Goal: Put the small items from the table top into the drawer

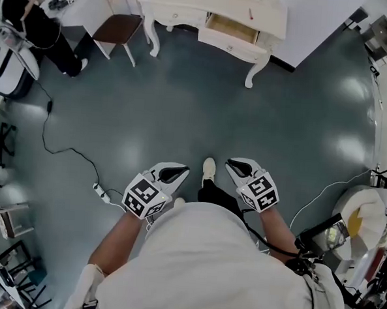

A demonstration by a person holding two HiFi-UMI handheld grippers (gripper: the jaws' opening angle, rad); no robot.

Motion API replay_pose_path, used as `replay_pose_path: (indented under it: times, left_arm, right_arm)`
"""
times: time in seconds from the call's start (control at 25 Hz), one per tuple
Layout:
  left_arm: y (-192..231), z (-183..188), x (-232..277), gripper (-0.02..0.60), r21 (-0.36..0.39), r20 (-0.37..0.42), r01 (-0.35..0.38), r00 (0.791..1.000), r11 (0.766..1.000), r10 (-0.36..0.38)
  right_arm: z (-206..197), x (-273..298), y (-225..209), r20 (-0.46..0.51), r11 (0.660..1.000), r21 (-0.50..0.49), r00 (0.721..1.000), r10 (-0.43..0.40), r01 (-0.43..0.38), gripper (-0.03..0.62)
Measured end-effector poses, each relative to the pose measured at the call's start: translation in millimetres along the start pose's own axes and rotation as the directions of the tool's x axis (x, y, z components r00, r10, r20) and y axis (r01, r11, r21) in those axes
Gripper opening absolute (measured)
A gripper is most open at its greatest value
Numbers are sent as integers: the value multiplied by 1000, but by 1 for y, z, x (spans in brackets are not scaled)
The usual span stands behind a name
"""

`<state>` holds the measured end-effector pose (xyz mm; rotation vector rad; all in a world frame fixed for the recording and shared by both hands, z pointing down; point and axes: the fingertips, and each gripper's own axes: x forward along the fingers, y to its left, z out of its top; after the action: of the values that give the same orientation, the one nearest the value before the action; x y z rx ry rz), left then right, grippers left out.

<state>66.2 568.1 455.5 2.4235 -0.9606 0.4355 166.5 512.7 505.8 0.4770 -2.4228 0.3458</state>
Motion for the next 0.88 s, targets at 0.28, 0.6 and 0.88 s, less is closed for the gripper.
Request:
replay_pose_path:
  times: [0.28, 0.6, 0.88]
  left_arm:
    - [86, 102, 92, 2, 5, -7, -63, 998, 998, 63]
    - [136, 151, 140, 2, -11, -2, -108, 994, 994, 108]
    - [202, 172, 133, 2, 3, 7, -75, 997, 997, 75]
  right_arm:
    - [62, 40, -149, 20, 997, -27, 997, 76, -76, 54]
    - [81, 72, -240, 4, 995, -31, 996, 92, -92, 46]
    - [120, 113, -270, -4, 999, -13, 999, 40, -40, 41]
